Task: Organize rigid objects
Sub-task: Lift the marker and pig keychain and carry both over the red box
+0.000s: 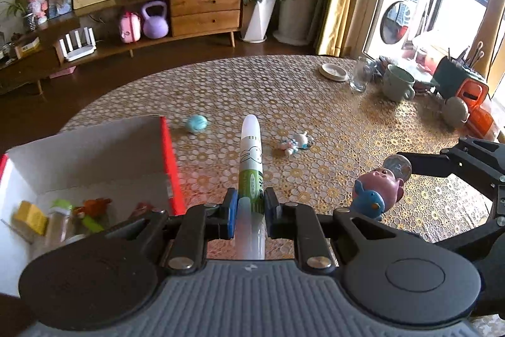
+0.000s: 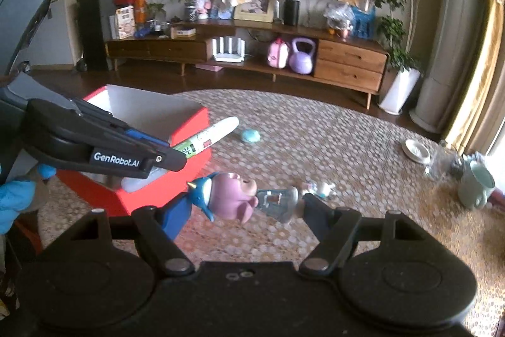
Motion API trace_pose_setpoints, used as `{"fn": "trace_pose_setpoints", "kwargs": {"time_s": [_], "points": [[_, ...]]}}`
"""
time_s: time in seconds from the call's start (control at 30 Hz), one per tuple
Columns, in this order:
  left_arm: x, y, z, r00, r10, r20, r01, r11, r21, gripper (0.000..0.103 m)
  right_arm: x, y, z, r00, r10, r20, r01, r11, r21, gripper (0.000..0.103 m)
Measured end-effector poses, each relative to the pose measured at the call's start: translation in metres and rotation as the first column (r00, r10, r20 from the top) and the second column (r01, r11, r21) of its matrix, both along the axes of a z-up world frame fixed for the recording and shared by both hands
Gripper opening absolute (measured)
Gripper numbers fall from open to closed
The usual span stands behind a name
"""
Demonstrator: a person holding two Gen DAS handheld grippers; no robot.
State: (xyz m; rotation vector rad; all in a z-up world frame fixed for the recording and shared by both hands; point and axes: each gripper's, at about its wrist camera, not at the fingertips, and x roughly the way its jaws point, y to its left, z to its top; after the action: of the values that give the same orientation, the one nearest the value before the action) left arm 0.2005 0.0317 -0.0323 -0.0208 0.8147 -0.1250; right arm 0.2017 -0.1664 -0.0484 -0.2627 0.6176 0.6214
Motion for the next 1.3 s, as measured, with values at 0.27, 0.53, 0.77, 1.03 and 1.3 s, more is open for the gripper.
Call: {"fn": "trace_pose_setpoints", "kwargs": {"time_s": [0.27,0.53,0.77,1.03,1.3], "points": [[-0.023,0.041,0.015,0.998,0.049,0.025,-0.049,0.999,-0.001,0.017,-0.010,0.035,0.011,0.998,0.058,0.021,-0.058,0.998,-0.007,0.076],[-0.036,0.087,0.022,0.992,0.121,0.038,-0.122,0.993,0.007,0.017,-0.014,0.077,0.016,0.993,0.115,0.033,-0.114,0.993,-0.021,0.076],[-0.038,0.126,0.022,0.982,0.187,0.038,-0.188,0.982,0.018,0.017,-0.007,0.113,0.005,0.990,0.142,0.018,-0.141,0.989,-0.052,0.076],[-0.028,0.169,0.006,0.969,0.248,0.007,-0.248,0.967,0.054,0.017,0.001,0.151,-0.013,0.984,0.179,-0.004,-0.178,0.980,-0.092,0.076],[-0.012,0.194,-0.021,0.961,0.275,-0.042,-0.270,0.959,0.090,0.017,0.018,0.192,-0.033,0.978,0.207,-0.034,-0.209,0.970,-0.127,0.076]]}}
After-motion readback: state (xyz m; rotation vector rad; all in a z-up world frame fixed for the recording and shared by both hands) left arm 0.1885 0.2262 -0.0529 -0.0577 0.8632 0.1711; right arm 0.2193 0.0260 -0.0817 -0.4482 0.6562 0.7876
